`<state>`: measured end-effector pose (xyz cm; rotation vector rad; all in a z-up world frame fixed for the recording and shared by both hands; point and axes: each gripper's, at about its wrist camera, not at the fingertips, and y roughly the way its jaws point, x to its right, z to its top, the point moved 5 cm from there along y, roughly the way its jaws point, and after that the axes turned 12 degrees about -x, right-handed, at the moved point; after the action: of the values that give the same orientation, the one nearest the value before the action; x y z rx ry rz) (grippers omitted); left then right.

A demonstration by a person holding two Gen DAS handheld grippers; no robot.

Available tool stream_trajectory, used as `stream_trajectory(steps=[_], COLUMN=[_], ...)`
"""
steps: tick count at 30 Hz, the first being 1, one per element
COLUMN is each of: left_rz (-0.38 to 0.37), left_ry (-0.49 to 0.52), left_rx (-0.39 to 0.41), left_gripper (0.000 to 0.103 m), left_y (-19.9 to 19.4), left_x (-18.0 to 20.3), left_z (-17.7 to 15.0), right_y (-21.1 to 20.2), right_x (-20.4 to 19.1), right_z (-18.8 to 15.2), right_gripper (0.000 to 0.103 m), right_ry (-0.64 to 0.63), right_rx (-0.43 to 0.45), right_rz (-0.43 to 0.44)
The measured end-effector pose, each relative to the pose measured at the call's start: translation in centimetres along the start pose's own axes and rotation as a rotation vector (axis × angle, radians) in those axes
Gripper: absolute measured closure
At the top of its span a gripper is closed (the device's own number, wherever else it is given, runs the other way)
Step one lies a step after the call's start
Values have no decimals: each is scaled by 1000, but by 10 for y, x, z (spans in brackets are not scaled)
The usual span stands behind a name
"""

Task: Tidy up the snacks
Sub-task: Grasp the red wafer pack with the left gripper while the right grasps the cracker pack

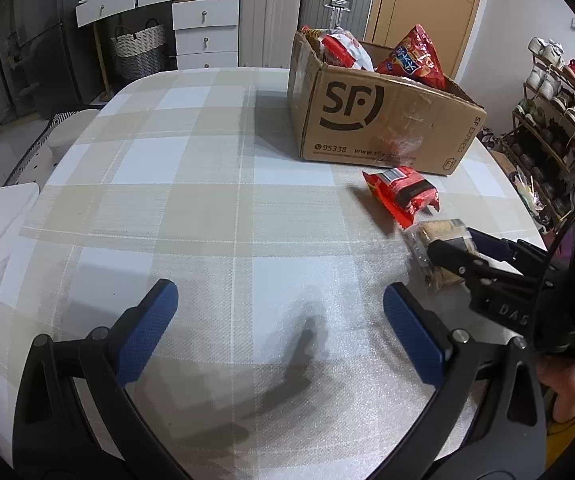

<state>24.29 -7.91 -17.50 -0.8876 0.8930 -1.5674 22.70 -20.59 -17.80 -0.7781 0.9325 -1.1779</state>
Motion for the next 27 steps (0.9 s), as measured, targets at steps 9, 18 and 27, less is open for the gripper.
stream_trajectory(steps=[9, 18, 27], left_rz=[43, 5, -39], left_ry=[23, 97, 161], left_rx=[-5, -46, -129], left_gripper=[1, 1, 1], left_y=[-2, 10, 56], left_x=[9, 47, 101], left_z=[3, 39, 92], right_y=[-18, -65, -88], right_x=[22, 39, 80], right_z=[-2, -8, -23], right_gripper=[45, 45, 45], right_ry=[100, 114, 190], right_rx=[87, 279, 336], right_rz=[204, 267, 265])
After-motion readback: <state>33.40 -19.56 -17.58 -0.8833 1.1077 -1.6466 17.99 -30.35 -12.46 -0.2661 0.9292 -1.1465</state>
